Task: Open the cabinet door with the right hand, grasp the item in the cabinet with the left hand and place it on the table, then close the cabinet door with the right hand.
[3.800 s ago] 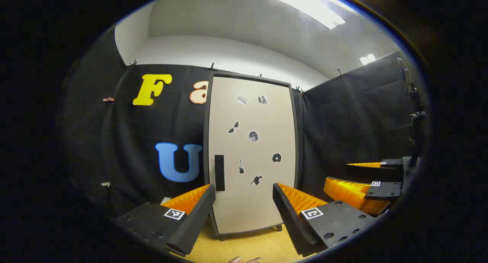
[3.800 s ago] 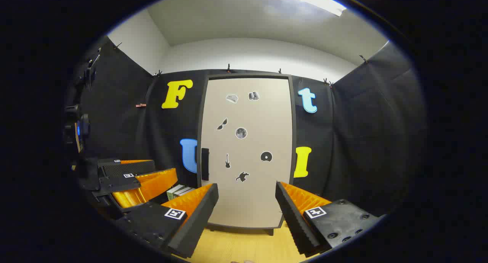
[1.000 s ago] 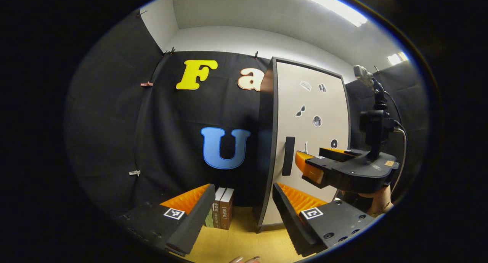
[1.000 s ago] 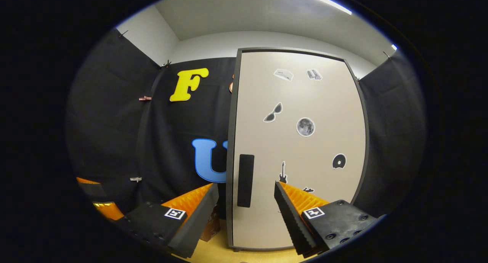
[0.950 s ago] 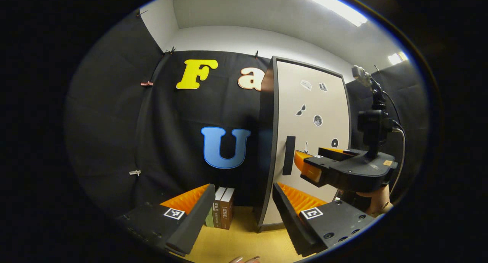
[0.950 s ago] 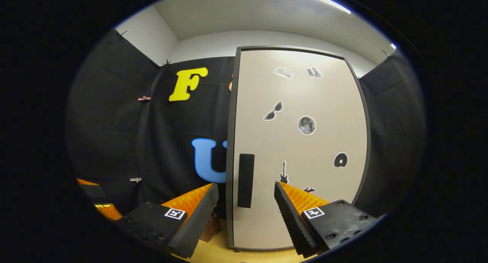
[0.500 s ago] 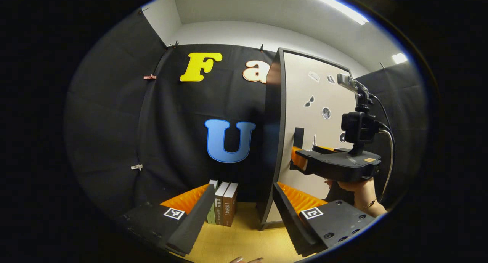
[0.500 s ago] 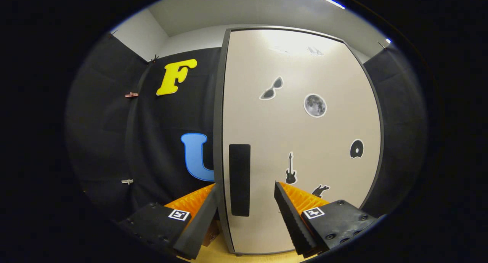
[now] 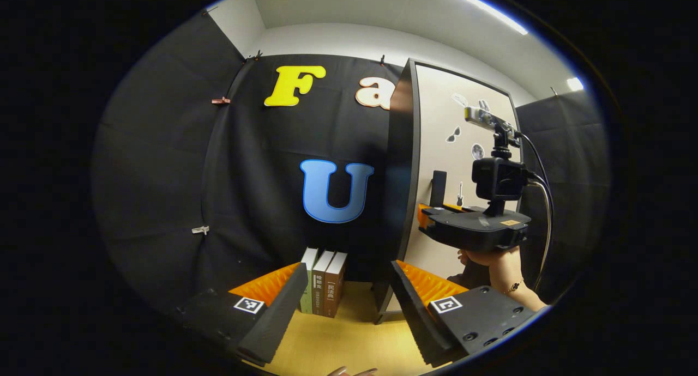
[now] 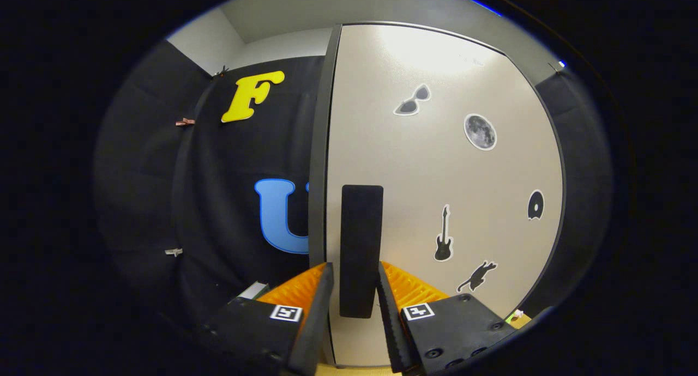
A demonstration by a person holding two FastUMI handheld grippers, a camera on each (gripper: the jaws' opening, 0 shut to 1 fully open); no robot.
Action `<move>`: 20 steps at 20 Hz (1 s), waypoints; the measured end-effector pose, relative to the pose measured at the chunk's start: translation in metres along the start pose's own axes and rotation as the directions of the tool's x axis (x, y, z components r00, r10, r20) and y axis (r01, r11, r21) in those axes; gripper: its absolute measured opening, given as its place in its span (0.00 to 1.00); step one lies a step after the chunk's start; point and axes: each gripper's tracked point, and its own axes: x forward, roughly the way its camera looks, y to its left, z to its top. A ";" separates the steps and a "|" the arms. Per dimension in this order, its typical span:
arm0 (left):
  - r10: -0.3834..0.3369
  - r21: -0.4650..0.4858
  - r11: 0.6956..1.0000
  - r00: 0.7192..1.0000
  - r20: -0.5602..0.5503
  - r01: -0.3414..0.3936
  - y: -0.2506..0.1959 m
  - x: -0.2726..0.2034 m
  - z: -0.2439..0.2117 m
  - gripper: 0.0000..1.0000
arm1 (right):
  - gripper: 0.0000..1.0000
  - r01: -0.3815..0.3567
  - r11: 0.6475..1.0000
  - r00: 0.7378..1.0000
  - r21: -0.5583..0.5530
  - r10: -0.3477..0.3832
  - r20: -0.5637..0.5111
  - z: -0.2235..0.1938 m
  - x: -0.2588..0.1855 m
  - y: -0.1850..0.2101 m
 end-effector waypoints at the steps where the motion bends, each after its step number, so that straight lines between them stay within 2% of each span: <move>1: -0.001 0.012 1.000 1.000 0.002 0.001 0.000 -0.002 0.001 0.95 | 0.39 0.011 1.000 1.000 -0.001 -0.011 0.005 0.000 -0.002 0.002; 3: -0.002 0.030 1.000 1.000 0.001 0.002 -0.003 -0.003 -0.001 0.95 | 0.41 0.037 0.999 0.999 -0.002 -0.037 0.011 0.000 -0.003 0.000; 5: 0.000 0.026 1.000 1.000 0.003 0.000 -0.004 -0.007 -0.002 0.95 | 0.28 0.042 0.999 0.999 0.005 -0.042 0.007 0.000 -0.004 -0.001; 6: 0.001 0.016 1.000 1.000 0.008 -0.001 -0.003 -0.009 -0.003 0.95 | 0.18 0.037 0.999 0.999 0.003 -0.037 0.002 0.000 -0.003 -0.001; 10: 0.001 -0.017 1.000 1.000 0.022 0.000 0.003 -0.012 -0.001 0.95 | 0.18 0.015 1.000 1.000 -0.005 -0.015 -0.017 -0.001 -0.007 -0.001; 14: 0.004 -0.001 1.000 0.999 0.038 -0.004 0.014 -0.015 0.008 0.95 | 0.18 -0.014 1.000 0.999 0.007 0.014 -0.034 0.002 -0.016 0.000; 20: -0.056 0.006 0.998 0.997 0.049 0.056 0.009 -0.027 0.015 0.95 | 0.18 -0.054 0.999 0.997 0.005 0.054 -0.053 0.008 -0.038 0.000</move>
